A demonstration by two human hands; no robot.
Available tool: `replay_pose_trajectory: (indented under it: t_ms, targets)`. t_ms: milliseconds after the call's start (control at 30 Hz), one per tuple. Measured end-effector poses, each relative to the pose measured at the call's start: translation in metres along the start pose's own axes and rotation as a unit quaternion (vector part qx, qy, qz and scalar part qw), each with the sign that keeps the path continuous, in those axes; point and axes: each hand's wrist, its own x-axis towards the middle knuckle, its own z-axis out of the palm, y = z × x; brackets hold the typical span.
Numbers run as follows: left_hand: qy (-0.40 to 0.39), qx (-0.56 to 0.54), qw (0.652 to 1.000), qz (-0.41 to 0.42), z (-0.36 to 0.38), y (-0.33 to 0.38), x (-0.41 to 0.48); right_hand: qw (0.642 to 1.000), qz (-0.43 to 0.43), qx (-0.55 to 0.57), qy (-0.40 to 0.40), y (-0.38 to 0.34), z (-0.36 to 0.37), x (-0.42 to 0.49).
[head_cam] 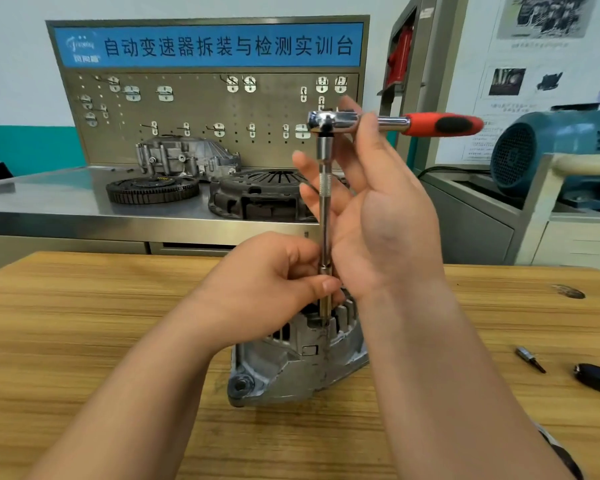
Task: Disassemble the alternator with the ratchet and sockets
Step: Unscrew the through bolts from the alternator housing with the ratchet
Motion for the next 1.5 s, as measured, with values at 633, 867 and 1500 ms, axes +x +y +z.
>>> replay_pose_trajectory:
  t_ms: [633, 867, 1500]
  targets:
    - [0.048, 0.063, 0.997, 0.018, 0.004, -0.0004, 0.0002, 0.988, -0.143, -0.056, -0.018, 0.0018, 0.0, -0.0011]
    - [0.011, 0.014, 0.999, 0.03, 0.0008, -0.0002, -0.0014, 0.999, -0.011, -0.004, -0.035, -0.0026, -0.0039, 0.0008]
    - [0.051, 0.023, 0.998, 0.017, 0.003, -0.0014, -0.0004, 0.992, -0.102, -0.062, -0.03, 0.0015, 0.0011, -0.0034]
